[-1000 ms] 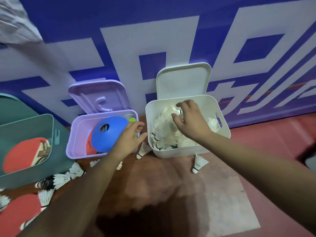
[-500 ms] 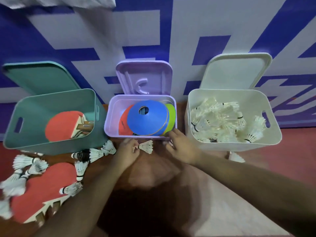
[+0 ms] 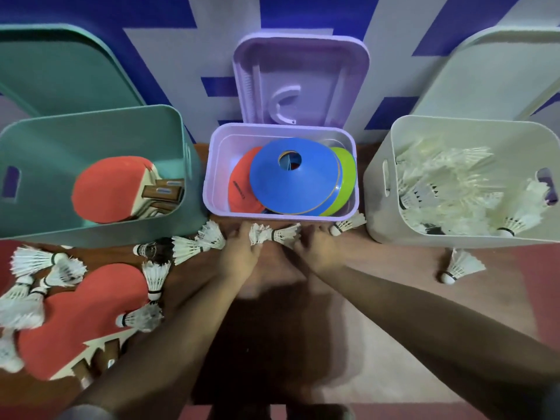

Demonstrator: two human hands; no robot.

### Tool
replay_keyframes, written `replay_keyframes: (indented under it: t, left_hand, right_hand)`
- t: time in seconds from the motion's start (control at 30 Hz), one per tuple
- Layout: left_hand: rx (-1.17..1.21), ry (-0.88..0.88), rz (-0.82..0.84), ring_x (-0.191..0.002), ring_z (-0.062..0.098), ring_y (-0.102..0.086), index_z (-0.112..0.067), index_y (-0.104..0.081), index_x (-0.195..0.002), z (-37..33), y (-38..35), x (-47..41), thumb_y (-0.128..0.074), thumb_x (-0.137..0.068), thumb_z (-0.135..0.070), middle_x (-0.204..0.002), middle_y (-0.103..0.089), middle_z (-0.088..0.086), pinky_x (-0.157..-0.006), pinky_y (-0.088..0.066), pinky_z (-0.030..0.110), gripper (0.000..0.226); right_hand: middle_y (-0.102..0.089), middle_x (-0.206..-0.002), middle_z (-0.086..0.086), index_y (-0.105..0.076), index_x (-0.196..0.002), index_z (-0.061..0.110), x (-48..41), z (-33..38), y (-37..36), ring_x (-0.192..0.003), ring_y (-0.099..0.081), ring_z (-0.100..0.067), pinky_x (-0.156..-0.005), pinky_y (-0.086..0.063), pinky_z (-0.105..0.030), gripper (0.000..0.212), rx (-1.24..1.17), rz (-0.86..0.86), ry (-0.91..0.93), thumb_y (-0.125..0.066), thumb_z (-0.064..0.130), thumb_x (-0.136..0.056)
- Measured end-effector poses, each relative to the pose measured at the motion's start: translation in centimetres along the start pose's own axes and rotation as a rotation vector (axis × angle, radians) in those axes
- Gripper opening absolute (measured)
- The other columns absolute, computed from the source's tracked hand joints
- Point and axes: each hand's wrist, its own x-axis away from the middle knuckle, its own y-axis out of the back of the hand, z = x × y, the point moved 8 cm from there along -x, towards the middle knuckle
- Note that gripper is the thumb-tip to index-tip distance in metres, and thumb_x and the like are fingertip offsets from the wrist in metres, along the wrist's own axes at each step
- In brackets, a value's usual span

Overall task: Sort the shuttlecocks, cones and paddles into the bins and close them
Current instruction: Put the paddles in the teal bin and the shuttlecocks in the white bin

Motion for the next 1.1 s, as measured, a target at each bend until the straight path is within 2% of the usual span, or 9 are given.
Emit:
replay_keyframes:
  t: [0.1, 0.23, 0.37, 0.47, 0.63, 0.8, 0.93, 1.0, 1.1]
  left_hand:
    - [0.131, -0.114, -0.003, -0.098, 0.036, -0.062, -0.016, -0.047, -0.129, 0.6, 0.6, 1.0, -0.069, -0.082, -0.018, -0.125, -0.054, 0.011, -0.08, -0.051, 0.04, 0.051]
    - [0.256, -0.073, 0.051, -0.107, 0.027, -0.061, -0.017, -0.037, -0.142, 2.4, 1.2, 2.2, -0.077, -0.077, -0.015, -0.132, -0.054, 0.006, -0.094, -0.049, 0.037, 0.077]
    - [0.167, -0.087, 0.082, -0.109, 0.025, -0.058, -0.011, -0.057, -0.127, 3.3, 2.1, 2.5, -0.08, -0.073, -0.017, -0.114, -0.056, 0.007, -0.095, -0.046, 0.034, 0.058]
    - [0.2, -0.096, 0.149, -0.105, 0.018, -0.057, -0.018, -0.058, -0.121, 2.7, 2.5, 2.7, -0.079, -0.073, -0.015, -0.111, -0.056, 0.0, -0.092, -0.046, 0.031, 0.052]
    - [0.405, -0.199, 0.276, -0.087, -0.018, -0.055, -0.016, -0.056, -0.121, -1.1, 2.6, 3.4, -0.076, -0.076, 0.001, -0.1, -0.062, -0.016, -0.077, -0.038, 0.002, 0.052]
    - [0.554, -0.214, 0.338, -0.093, -0.005, -0.062, -0.018, -0.056, -0.129, -2.4, 1.8, 3.7, -0.081, -0.075, -0.007, -0.114, -0.069, -0.004, -0.084, -0.043, 0.008, 0.061]
    - [0.632, -0.179, 0.335, -0.107, 0.008, -0.064, -0.02, -0.056, -0.128, -2.3, 1.4, 3.1, -0.08, -0.076, -0.008, -0.119, -0.068, -0.003, -0.093, -0.046, 0.02, 0.059]
    - [0.639, -0.178, 0.346, -0.11, 0.01, -0.064, -0.02, -0.056, -0.128, -2.3, 0.7, 2.7, -0.083, -0.072, -0.014, -0.119, -0.068, -0.005, -0.098, -0.047, 0.026, 0.062]
    - [0.633, -0.193, 0.368, -0.111, 0.011, -0.063, -0.021, -0.056, -0.128, -2.8, -0.4, 2.6, -0.081, -0.067, -0.024, -0.119, -0.068, -0.007, -0.1, -0.046, 0.028, 0.066]
  right_hand:
    - [-0.072, -0.094, -0.011, -0.072, -0.096, 0.01, -0.7, -0.5, -0.4, -0.093, -0.065, -0.028, -0.07, -0.04, -0.028, 0.023, -0.205, 0.03, -0.094, -0.064, 0.03, -0.09]
    - [-0.061, -0.077, -0.002, -0.065, -0.083, 0.015, 0.5, 0.8, 0.8, -0.074, -0.054, -0.017, -0.057, -0.027, -0.022, 0.01, -0.227, 0.035, -0.041, -0.061, 0.02, -0.091]
    - [-0.062, -0.073, 0.001, -0.061, -0.076, 0.021, 3.2, 1.9, 3.5, -0.07, -0.054, -0.017, -0.064, -0.036, -0.028, 0.014, -0.18, 0.002, 0.128, -0.059, 0.016, -0.089]
    - [-0.063, -0.073, -0.005, -0.06, -0.076, 0.017, 5.1, 2.6, 6.1, -0.068, -0.053, -0.018, -0.069, -0.043, -0.034, 0.016, -0.199, -0.043, 0.225, -0.061, 0.019, -0.092]
    - [-0.06, -0.07, 0.0, -0.059, -0.077, 0.018, 6.9, 4.5, 6.3, -0.067, -0.053, -0.018, -0.068, -0.047, -0.039, 0.018, -0.19, -0.013, 0.379, -0.061, 0.023, -0.093]
    - [-0.063, -0.075, 0.007, -0.068, -0.083, 0.016, 8.3, 5.7, 5.6, -0.071, -0.057, -0.011, -0.069, -0.049, -0.032, 0.018, -0.22, -0.021, 0.433, -0.063, 0.03, -0.093]
    - [-0.061, -0.079, -0.001, -0.063, -0.077, 0.016, 6.6, 0.9, 6.5, -0.072, -0.057, -0.014, -0.074, -0.049, -0.038, 0.029, -0.258, -0.2, 0.219, -0.055, 0.037, -0.095]
    - [-0.063, -0.098, -0.007, -0.064, -0.094, 0.014, 5.0, -2.9, 7.1, -0.087, -0.062, -0.021, -0.081, -0.049, -0.034, 0.024, -0.203, -0.273, 0.044, -0.055, 0.036, -0.093]
    - [-0.049, -0.13, -0.015, -0.05, -0.126, 0.008, 2.7, -5.7, 7.7, -0.106, -0.06, -0.035, -0.086, -0.046, -0.037, 0.044, -0.089, -0.283, -0.095, -0.062, 0.03, -0.091]
